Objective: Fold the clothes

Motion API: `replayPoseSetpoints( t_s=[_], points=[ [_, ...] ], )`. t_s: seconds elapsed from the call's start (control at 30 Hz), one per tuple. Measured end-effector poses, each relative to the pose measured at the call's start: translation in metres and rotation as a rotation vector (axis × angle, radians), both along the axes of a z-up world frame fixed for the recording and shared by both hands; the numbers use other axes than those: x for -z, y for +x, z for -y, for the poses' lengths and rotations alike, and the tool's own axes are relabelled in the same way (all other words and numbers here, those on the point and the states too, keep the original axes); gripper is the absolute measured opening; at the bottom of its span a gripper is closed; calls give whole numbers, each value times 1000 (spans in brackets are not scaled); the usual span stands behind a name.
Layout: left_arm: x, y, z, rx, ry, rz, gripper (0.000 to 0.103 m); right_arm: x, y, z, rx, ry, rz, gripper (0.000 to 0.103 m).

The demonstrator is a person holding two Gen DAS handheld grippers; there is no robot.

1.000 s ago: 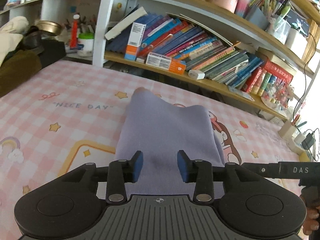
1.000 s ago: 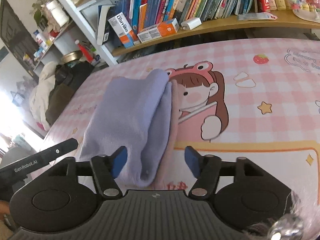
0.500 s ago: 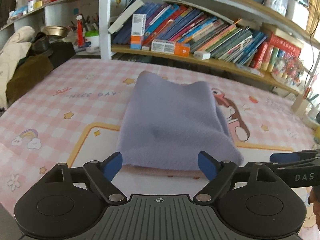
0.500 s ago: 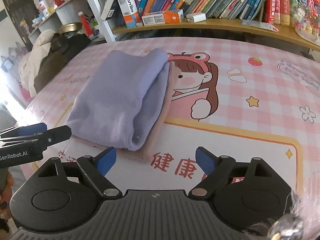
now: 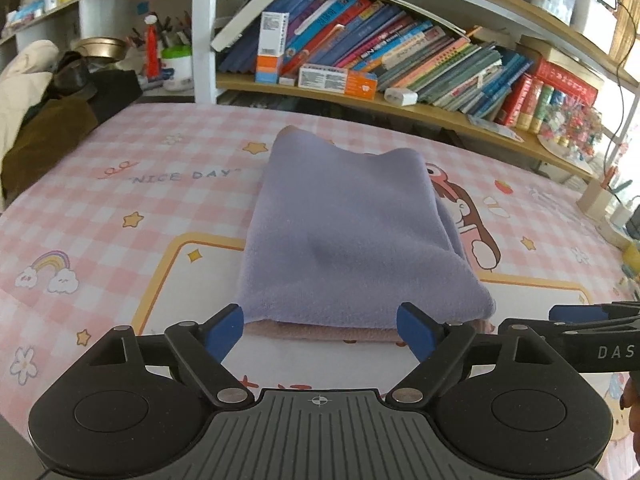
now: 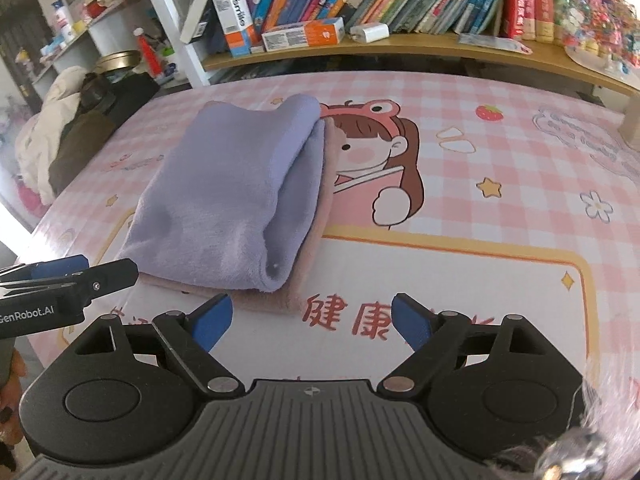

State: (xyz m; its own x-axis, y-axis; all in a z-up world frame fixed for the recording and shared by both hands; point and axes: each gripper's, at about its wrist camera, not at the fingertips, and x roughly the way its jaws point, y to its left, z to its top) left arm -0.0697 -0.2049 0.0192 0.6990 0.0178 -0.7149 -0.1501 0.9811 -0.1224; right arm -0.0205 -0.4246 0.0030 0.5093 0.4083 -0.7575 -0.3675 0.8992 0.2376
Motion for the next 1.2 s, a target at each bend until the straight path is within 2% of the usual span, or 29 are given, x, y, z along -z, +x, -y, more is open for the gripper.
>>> replayPoseSetpoints(
  t_s=[0.23, 0.43, 0.7, 0.87, 0.93, 1.07, 1.2],
  points=[
    [4, 16, -38, 80, -53, 2, 87, -6, -12, -30, 90, -50, 18, 87],
    [9, 39, -61, 172, -42, -28, 88, -5, -21, -47, 230, -78, 8, 89],
    [16, 51, -77, 274, -40, -53, 88, -2, -38, -61, 387, -102, 4, 89],
    [20, 59, -94, 250, -82, -69, 88, -9, -33, -41, 462, -34, -2, 89],
    [22, 64, -102, 226, -117, -79, 88, -10, -25, -35, 456, -9, -21, 89],
    [28, 76, -116, 175, -201, -111, 88, -8, -3, -21, 447, 117, -65, 89],
    [31, 83, -121, 145, -230, -120, 88, -1, 22, -13, 462, 193, -120, 89]
  ],
)
